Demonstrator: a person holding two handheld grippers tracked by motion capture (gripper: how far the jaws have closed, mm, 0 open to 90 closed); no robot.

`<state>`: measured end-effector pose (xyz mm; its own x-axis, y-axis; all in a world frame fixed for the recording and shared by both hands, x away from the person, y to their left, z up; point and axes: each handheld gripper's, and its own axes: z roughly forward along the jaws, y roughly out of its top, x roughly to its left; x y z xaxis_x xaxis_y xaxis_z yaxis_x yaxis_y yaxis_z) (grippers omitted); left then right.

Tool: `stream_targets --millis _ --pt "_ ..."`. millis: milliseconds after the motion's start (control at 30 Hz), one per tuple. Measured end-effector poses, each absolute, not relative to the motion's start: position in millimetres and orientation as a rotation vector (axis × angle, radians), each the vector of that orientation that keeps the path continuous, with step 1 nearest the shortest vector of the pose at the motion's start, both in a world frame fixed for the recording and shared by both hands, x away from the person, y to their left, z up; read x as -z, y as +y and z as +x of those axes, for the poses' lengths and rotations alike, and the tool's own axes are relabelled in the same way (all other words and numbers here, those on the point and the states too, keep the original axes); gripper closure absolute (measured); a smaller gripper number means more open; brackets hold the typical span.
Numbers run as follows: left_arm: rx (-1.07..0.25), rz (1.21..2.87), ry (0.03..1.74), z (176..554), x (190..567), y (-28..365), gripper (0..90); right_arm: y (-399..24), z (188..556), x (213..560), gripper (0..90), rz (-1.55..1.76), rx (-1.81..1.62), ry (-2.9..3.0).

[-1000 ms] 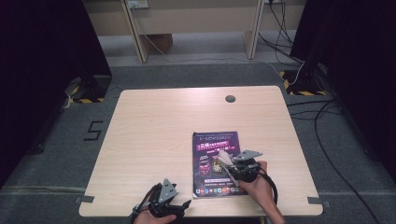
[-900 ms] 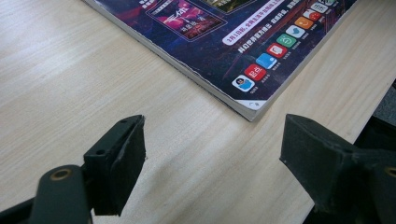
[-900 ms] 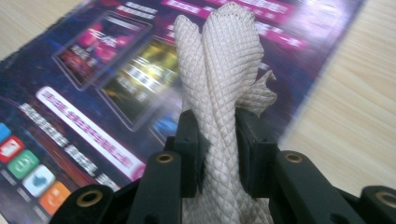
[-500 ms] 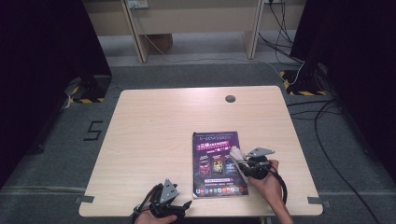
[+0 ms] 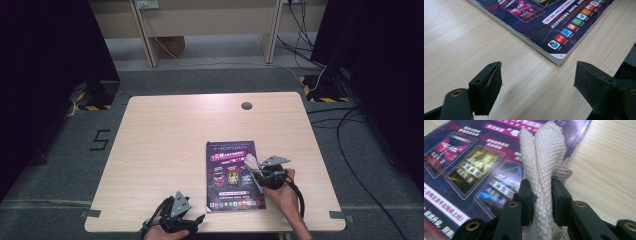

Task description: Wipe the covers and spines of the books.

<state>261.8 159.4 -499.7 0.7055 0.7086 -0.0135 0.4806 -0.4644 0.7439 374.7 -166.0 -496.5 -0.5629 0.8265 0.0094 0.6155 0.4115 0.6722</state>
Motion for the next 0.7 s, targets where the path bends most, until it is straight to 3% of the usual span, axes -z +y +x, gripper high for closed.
stream_targets --millis 700 --pt "-0.387 2.146 0.911 262.2 498.3 162.8 21.5 -86.8 348.1 499.8 72.6 0.999 -1.012 2.528"
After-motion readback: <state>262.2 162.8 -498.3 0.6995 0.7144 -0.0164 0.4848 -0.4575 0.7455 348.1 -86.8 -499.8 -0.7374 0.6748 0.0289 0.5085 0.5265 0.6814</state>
